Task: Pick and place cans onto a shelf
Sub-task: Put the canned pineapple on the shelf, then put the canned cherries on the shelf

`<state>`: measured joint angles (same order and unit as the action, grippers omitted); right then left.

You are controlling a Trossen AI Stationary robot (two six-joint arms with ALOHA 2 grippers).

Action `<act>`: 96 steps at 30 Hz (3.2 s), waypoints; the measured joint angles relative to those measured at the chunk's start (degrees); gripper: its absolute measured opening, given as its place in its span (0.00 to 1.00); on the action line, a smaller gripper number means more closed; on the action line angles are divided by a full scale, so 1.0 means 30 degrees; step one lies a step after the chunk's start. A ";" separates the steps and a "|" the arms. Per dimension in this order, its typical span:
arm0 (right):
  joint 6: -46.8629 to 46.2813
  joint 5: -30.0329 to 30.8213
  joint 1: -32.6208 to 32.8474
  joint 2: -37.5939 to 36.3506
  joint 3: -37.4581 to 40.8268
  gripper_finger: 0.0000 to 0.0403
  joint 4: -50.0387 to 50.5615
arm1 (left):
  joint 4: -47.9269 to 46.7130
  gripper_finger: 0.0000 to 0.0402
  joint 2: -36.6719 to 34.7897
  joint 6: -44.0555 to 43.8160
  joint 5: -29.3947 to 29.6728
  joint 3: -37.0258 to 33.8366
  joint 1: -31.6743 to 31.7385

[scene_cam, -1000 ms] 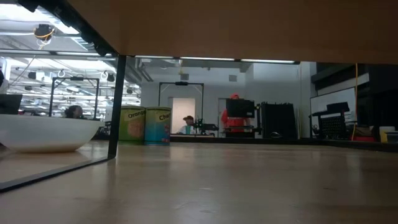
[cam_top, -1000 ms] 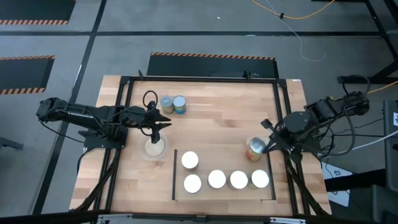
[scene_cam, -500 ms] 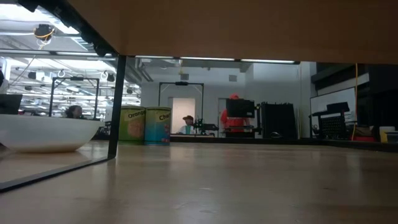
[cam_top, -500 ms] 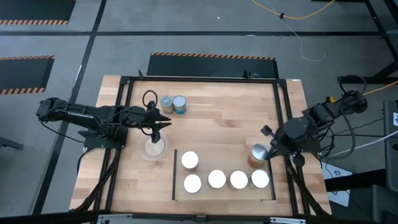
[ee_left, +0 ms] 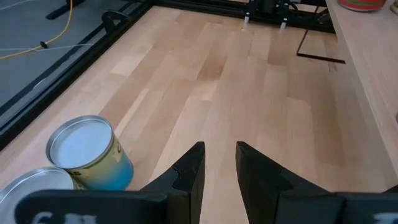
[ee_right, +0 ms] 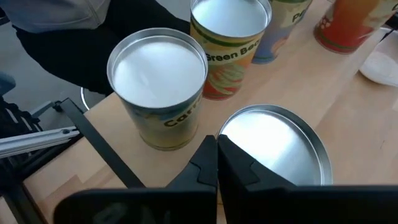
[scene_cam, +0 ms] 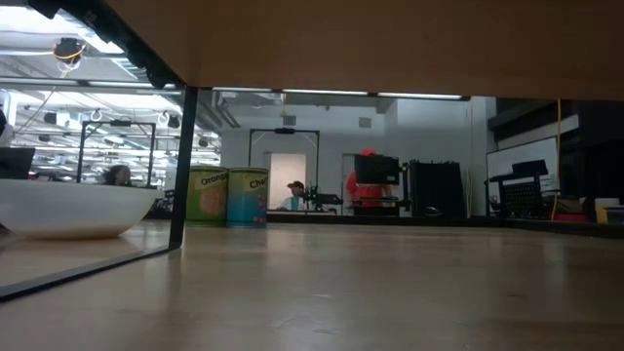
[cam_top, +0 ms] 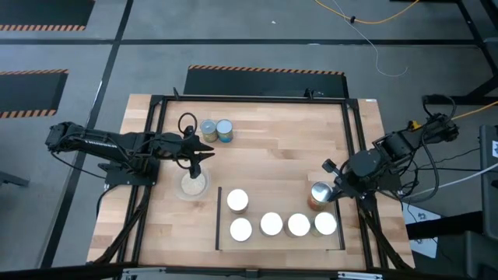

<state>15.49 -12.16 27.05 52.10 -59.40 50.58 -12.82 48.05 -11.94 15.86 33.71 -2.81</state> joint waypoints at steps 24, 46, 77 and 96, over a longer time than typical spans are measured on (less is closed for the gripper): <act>-0.0005 -0.0001 0.0000 0.0086 0.0000 0.10 -0.0018 | -0.0007 0.21 0.0000 -0.0008 -0.0007 0.0000 0.0005; 0.1377 0.5422 -0.0109 -0.0434 -0.4182 0.10 0.0507 | 0.4064 0.21 0.0000 0.0118 -0.0004 0.0000 0.0000; 0.3402 0.6739 -1.0032 -0.2268 0.1243 0.10 -0.5836 | 0.8718 0.21 0.2446 -0.0049 0.0046 0.0022 0.6199; 0.1942 0.4982 -1.3721 -0.1113 0.3963 0.10 -0.9230 | 0.2842 0.19 0.7479 -0.1051 -0.1195 0.4551 0.6965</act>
<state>21.31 2.79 -14.12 48.76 -47.51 22.88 -4.29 70.49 -15.10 12.27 47.37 18.09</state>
